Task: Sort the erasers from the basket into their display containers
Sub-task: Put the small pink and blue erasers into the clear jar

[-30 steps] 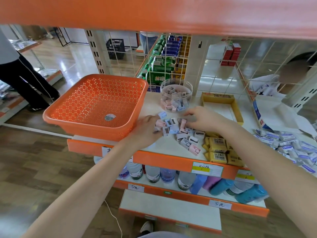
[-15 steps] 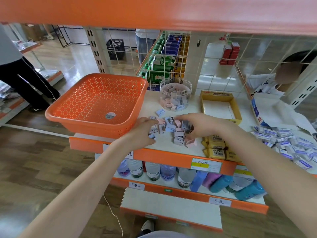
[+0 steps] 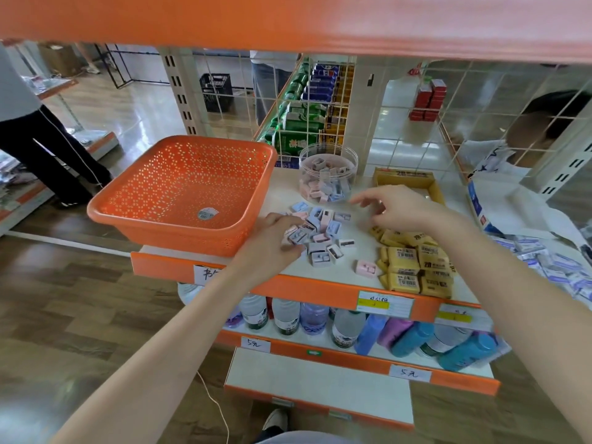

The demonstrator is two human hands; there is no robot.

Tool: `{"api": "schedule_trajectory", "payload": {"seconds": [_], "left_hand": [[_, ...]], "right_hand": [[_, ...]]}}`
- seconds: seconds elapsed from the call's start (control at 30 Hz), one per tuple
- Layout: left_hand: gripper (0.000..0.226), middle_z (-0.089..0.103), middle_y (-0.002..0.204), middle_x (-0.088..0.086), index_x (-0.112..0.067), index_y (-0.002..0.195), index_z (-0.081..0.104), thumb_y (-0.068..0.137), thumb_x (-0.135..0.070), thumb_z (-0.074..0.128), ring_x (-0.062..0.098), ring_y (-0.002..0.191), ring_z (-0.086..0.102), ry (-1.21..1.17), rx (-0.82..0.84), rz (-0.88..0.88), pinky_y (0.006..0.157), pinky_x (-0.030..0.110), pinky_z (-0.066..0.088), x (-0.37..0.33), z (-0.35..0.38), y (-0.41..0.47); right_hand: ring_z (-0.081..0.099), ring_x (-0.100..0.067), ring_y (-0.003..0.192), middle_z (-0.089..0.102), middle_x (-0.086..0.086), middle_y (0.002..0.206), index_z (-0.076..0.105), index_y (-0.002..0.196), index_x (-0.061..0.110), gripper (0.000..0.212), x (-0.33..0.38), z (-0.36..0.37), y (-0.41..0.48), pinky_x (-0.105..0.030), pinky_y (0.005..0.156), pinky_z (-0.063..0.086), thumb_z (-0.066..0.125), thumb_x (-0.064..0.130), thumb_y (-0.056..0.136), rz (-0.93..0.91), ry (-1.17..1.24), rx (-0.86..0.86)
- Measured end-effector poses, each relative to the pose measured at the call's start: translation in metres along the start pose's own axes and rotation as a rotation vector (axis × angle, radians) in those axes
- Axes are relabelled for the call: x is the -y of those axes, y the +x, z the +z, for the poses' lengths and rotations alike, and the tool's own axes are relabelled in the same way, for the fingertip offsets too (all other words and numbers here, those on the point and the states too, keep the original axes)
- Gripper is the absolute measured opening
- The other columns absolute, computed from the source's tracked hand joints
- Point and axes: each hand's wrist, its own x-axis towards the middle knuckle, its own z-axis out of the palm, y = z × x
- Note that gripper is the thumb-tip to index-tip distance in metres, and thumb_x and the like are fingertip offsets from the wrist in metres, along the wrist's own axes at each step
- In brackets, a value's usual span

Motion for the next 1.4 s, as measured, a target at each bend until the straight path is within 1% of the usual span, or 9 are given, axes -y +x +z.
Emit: {"api": "schedule_trajectory", "payload": {"seconds": [0.23, 0.33, 0.5, 0.6, 0.77, 1.0, 1.1, 1.23, 1.4], "left_hand": [[0.06, 0.035, 0.141, -0.008, -0.033, 0.137, 0.043, 0.083, -0.039, 0.068, 0.014, 0.133, 0.03, 0.135, 0.079, 0.062, 0.1, 0.023, 0.028, -0.013, 0.021, -0.001], [0.053, 0.039, 0.14, -0.003, -0.027, 0.135, 0.047, 0.085, -0.027, 0.067, 0.016, 0.131, 0.033, 0.136, 0.067, 0.056, 0.102, 0.024, 0.029, -0.012, 0.026, 0.004], [0.041, 0.048, 0.133, -0.001, -0.021, 0.127, 0.055, 0.087, -0.021, 0.065, 0.015, 0.124, 0.042, 0.131, -0.012, 0.044, 0.084, 0.011, 0.024, -0.004, 0.023, 0.008], [0.041, 0.051, 0.131, -0.002, -0.022, 0.126, 0.057, 0.086, -0.022, 0.065, 0.017, 0.122, 0.044, 0.13, -0.039, 0.044, 0.093, 0.02, 0.031, 0.001, 0.023, 0.007], [0.053, 0.045, 0.141, -0.007, -0.025, 0.134, 0.049, 0.085, -0.034, 0.067, 0.014, 0.13, 0.036, 0.197, -0.01, 0.098, 0.102, 0.023, 0.024, -0.002, 0.024, 0.004], [0.048, 0.05, 0.137, -0.001, -0.019, 0.132, 0.052, 0.086, -0.027, 0.067, 0.015, 0.128, 0.038, 0.107, -0.016, 0.058, 0.095, 0.014, 0.023, -0.003, 0.026, 0.01], [0.045, 0.053, 0.134, 0.0, -0.017, 0.129, 0.055, 0.087, -0.024, 0.066, 0.015, 0.125, 0.044, 0.079, -0.025, 0.056, 0.09, 0.011, 0.024, 0.0, 0.023, 0.01], [0.044, 0.053, 0.133, -0.002, -0.018, 0.128, 0.057, 0.086, -0.028, 0.068, 0.013, 0.125, 0.045, 0.097, -0.034, 0.059, 0.093, 0.012, 0.026, 0.004, 0.019, 0.007], [0.042, 0.057, 0.125, -0.005, -0.023, 0.119, 0.058, 0.081, -0.031, 0.072, 0.016, 0.118, 0.045, 0.145, -0.028, 0.055, 0.092, 0.02, 0.029, 0.014, 0.021, 0.009]], "right_hand": [[0.047, -0.004, 0.09, 0.055, 0.0, 0.129, 0.045, 0.137, 0.025, 0.06, 0.014, 0.021, -0.002, -0.02, 0.079, 0.038, 0.067, 0.015, 0.083, -0.066, -0.162, 0.139], [0.052, -0.01, 0.091, 0.058, -0.003, 0.123, 0.042, 0.139, 0.025, 0.063, 0.019, 0.037, 0.001, -0.022, 0.081, 0.042, 0.069, 0.018, 0.082, -0.083, -0.151, 0.108], [0.055, -0.018, 0.105, 0.059, -0.005, 0.119, 0.046, 0.137, 0.021, 0.054, 0.022, 0.048, 0.003, -0.018, 0.078, 0.036, 0.063, 0.018, 0.085, -0.116, -0.127, -0.034], [0.051, -0.019, 0.107, 0.052, -0.005, 0.118, 0.044, 0.137, 0.023, 0.056, 0.021, 0.051, 0.004, -0.021, 0.08, 0.034, 0.064, 0.021, 0.085, -0.119, -0.137, -0.024], [0.048, -0.017, 0.108, 0.046, -0.002, 0.122, 0.049, 0.132, 0.023, 0.053, 0.019, 0.053, 0.003, -0.021, 0.083, 0.035, 0.067, 0.02, 0.082, -0.154, -0.084, -0.058], [0.049, -0.01, 0.091, 0.06, -0.002, 0.109, 0.056, 0.109, 0.02, 0.03, 0.016, 0.051, 0.0, -0.019, 0.072, 0.033, 0.067, 0.019, 0.082, -0.152, -0.076, -0.102], [0.05, -0.01, 0.091, 0.061, -0.001, 0.111, 0.056, 0.11, 0.02, 0.029, 0.013, 0.051, -0.002, -0.018, 0.071, 0.033, 0.067, 0.019, 0.082, -0.147, -0.067, -0.095], [0.056, -0.018, 0.102, 0.061, -0.003, 0.116, 0.057, 0.116, 0.02, 0.035, 0.014, 0.054, -0.002, -0.023, 0.078, 0.038, 0.067, 0.021, 0.083, -0.154, -0.089, -0.071], [0.055, -0.014, 0.088, 0.063, -0.003, 0.108, 0.059, 0.112, 0.017, 0.031, 0.015, 0.054, -0.001, -0.02, 0.071, 0.039, 0.066, 0.018, 0.082, -0.15, -0.058, -0.077]]}}
